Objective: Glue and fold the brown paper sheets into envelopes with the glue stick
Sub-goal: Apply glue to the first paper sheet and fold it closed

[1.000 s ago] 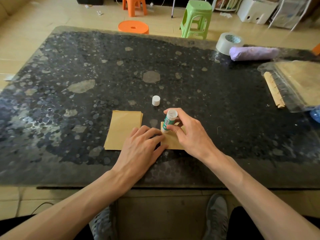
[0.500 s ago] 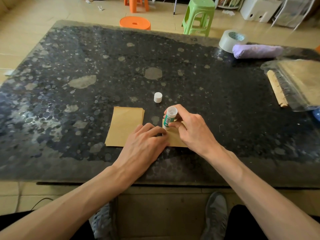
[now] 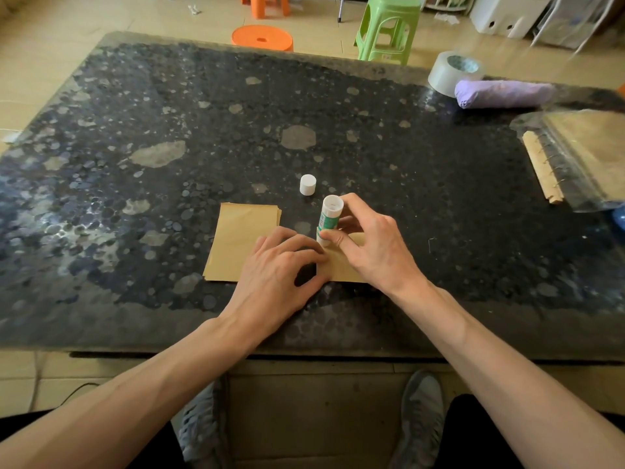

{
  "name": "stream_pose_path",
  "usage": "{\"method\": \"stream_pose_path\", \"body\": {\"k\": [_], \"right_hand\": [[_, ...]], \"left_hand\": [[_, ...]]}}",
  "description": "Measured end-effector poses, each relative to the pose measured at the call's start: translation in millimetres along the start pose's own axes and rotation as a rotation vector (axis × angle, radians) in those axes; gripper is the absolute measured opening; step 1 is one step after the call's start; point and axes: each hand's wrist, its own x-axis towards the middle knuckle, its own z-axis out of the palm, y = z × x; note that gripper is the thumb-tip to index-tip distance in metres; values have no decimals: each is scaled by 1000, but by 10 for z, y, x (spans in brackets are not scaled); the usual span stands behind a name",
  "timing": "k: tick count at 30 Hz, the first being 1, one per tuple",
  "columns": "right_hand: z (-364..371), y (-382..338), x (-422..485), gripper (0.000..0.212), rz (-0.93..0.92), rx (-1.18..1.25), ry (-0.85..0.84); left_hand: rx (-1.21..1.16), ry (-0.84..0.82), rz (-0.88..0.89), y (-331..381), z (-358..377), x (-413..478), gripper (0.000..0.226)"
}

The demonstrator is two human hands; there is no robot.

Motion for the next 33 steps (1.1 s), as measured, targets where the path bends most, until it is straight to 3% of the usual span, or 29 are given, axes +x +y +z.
{"method": "stream_pose_path", "body": {"k": [13,23,33], "right_hand": [[138,69,-49,37,115,236,90],[181,53,-81,32,14,60,115],[230,48,-2,32,8,37,161]], "left_hand": [[85,23,92,25,34,-139,39],[93,-24,138,17,57,-131,36],[122,-37,162,23,53,-137,37]]}}
